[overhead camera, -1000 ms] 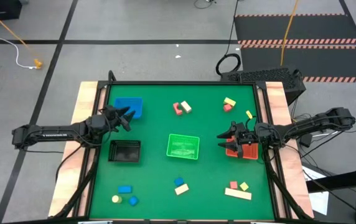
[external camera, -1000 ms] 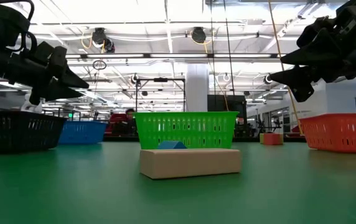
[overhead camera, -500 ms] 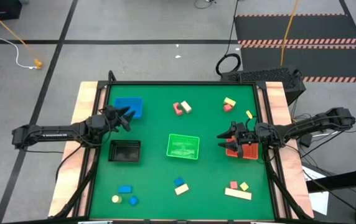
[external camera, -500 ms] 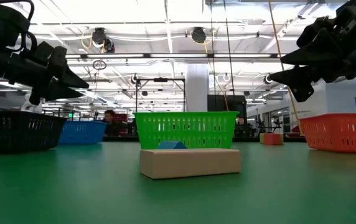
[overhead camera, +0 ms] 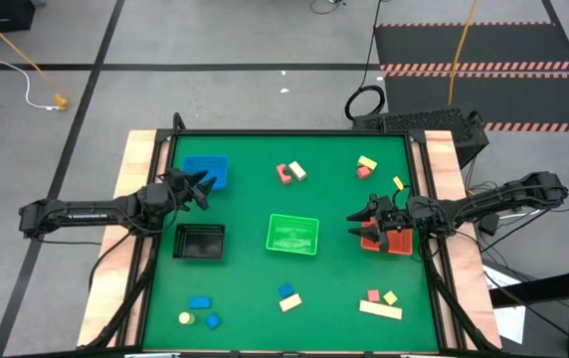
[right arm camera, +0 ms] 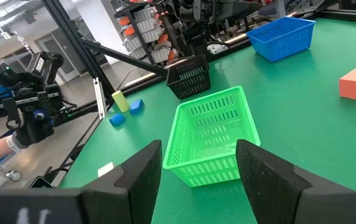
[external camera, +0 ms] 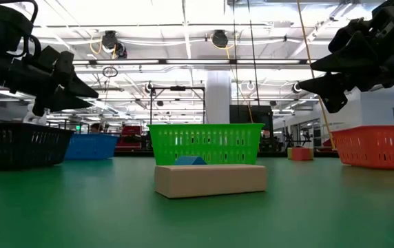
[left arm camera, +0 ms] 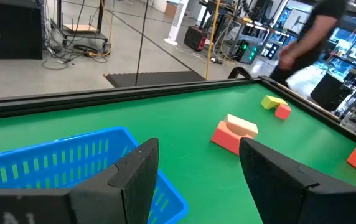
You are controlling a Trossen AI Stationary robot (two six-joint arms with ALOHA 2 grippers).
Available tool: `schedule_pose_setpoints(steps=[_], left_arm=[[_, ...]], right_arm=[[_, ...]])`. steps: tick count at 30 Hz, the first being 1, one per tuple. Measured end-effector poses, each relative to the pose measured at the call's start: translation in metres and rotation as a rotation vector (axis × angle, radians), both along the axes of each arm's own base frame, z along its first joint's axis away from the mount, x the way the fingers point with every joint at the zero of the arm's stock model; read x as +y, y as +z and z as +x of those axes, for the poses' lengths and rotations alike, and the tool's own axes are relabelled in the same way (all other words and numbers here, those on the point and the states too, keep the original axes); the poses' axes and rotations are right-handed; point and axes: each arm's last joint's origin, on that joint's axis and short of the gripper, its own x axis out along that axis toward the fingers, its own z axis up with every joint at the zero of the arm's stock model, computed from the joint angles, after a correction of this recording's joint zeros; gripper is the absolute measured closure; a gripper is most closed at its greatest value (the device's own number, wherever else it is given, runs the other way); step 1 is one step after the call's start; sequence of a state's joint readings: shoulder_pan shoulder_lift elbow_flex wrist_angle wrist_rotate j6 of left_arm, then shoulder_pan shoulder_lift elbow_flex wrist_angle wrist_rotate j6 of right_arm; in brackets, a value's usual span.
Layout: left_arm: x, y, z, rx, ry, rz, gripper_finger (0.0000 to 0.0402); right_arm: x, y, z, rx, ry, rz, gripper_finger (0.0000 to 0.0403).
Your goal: Sort & place blocks by color
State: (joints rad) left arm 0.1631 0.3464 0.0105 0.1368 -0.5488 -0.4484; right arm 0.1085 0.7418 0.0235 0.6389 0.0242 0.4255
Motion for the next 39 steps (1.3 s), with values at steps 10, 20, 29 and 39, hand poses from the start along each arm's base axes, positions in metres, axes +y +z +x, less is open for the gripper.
schedule_pose_setpoints(steps=[10, 20, 29, 39], left_arm=[[0.000, 0.000, 0.000, -0.002, 0.000, 0.002, 0.0176], [0.000, 0.006, 0.001, -0.046, -0.003, 0.028, 0.0176], [0.000, 0.030, 0.001, -0.273, -0.003, 0.108, 0.0176], [-0.008, 0.045, 0.003, -0.397, -0.304, 0.204, 0.0176]], right_arm=[[0.000, 0.000, 0.000, -0.001, 0.000, 0.000, 0.0206], [0.000, 0.000, 0.000, 0.000, 0.000, 0.000, 0.0206], [0.000, 0.000, 0.000, 0.000, 0.000, 0.000, 0.0206], [0.000, 0.000, 0.000, 0.000, 0.000, 0.000, 0.0206]])
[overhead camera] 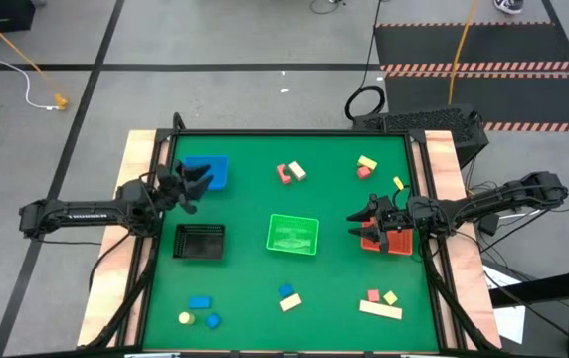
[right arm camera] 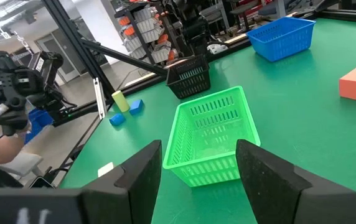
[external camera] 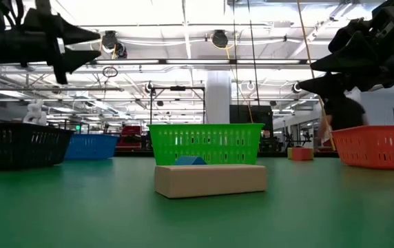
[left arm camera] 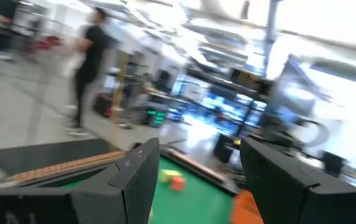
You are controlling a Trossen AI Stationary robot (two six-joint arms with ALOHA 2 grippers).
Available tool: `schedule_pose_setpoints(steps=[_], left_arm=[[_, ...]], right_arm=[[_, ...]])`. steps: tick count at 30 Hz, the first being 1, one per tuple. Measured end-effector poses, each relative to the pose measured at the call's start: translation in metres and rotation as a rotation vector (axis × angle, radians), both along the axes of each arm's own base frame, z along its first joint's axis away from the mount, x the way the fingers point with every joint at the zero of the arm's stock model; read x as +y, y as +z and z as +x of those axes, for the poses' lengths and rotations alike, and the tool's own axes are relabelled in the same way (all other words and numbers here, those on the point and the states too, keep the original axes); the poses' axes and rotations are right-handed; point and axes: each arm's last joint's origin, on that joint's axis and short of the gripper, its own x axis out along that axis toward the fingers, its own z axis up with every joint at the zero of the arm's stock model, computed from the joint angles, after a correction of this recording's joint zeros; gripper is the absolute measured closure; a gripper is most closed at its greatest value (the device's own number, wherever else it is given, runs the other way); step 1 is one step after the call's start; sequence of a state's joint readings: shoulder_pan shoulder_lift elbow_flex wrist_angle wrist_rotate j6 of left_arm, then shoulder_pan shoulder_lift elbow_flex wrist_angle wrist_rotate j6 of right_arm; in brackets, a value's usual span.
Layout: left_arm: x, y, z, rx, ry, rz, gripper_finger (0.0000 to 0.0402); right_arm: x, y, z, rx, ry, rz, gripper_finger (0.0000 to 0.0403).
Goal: Sort & place blocks by color
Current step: Put the top left orange block into the blue basket
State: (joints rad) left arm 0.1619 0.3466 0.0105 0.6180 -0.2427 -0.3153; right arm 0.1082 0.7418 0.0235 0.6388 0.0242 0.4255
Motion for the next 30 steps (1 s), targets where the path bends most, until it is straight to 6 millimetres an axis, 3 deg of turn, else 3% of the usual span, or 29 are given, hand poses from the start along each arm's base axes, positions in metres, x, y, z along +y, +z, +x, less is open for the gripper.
schedule_pose_setpoints(steps=[8, 15, 21, 30], left_arm=[[-0.003, -0.001, 0.004, 0.039, -0.121, 0.007, 0.0176], [0.000, 0.019, 0.020, 0.188, -0.107, 0.054, 0.0176], [0.004, 0.029, 0.045, 0.363, -0.105, 0.089, 0.0176], [0.013, 0.014, 0.099, 0.599, -0.120, 0.061, 0.0176]], right_arm=[[0.000, 0.000, 0.000, 0.000, 0.000, 0.000, 0.0206], [0.000, 0.000, 0.000, 0.000, 0.000, 0.000, 0.0206], [0.000, 0.000, 0.000, 0.000, 0.000, 0.000, 0.0206], [0.000, 0.000, 0.000, 0.000, 0.000, 0.000, 0.0206]])
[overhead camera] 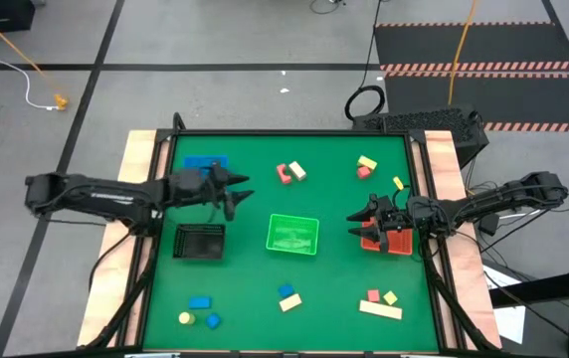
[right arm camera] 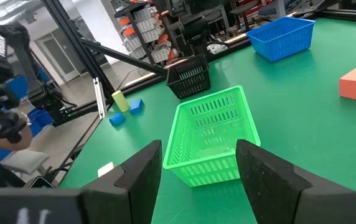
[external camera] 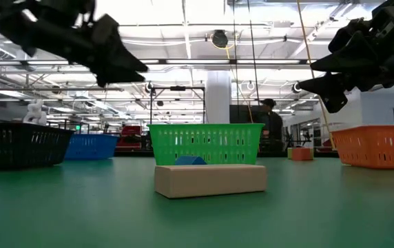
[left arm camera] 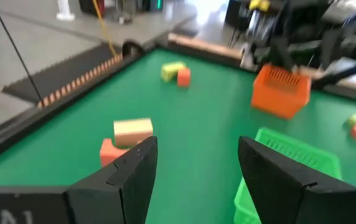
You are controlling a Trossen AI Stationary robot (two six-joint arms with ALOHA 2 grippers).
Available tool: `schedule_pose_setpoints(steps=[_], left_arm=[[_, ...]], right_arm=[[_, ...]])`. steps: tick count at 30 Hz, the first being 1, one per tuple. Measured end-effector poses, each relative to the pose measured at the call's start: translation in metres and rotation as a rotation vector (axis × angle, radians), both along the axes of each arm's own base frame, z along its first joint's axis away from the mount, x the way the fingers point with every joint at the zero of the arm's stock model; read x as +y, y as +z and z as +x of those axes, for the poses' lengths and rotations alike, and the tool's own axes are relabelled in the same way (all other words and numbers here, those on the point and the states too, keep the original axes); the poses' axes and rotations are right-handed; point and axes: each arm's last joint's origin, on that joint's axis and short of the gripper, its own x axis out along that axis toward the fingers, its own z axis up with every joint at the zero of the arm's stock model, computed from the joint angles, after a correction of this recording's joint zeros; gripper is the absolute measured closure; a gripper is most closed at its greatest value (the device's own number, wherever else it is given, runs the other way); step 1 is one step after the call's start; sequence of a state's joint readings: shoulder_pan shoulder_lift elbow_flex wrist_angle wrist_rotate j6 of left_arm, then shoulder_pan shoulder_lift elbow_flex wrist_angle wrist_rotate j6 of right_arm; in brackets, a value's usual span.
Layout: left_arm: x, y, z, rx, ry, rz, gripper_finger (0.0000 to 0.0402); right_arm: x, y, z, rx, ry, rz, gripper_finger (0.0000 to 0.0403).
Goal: Sort & place blocks by color
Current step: Put the top left orange block into the blue basket
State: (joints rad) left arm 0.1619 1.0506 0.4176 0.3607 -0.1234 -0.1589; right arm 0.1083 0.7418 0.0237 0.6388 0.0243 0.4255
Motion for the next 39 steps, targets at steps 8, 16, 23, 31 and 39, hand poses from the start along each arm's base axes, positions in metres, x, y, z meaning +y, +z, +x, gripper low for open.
schedule_pose_setpoints(steps=[8, 16, 23, 31, 39], left_arm=[[0.007, -0.012, 0.040, 0.104, 0.012, -0.017, 0.0176], [0.009, -0.026, 0.089, 0.196, -0.019, 0.008, 0.0176], [0.010, -0.040, 0.115, 0.250, -0.030, 0.041, 0.0176], [0.022, -0.042, 0.113, 0.269, 0.076, 0.056, 0.0114], [0.041, -0.066, 0.113, 0.345, 0.138, 0.035, 0.0018]], right_arm=[[0.000, 0.000, 0.000, 0.000, 0.000, 0.000, 0.0206], [0.000, 0.000, 0.000, 0.000, 0.000, 0.000, 0.0206], [0.000, 0.000, 0.000, 0.000, 0.000, 0.000, 0.0206], [0.000, 0.000, 0.000, 0.000, 0.000, 0.000, 0.0206], [0.000, 0.000, 0.000, -0.001, 0.000, 0.000, 0.0206]])
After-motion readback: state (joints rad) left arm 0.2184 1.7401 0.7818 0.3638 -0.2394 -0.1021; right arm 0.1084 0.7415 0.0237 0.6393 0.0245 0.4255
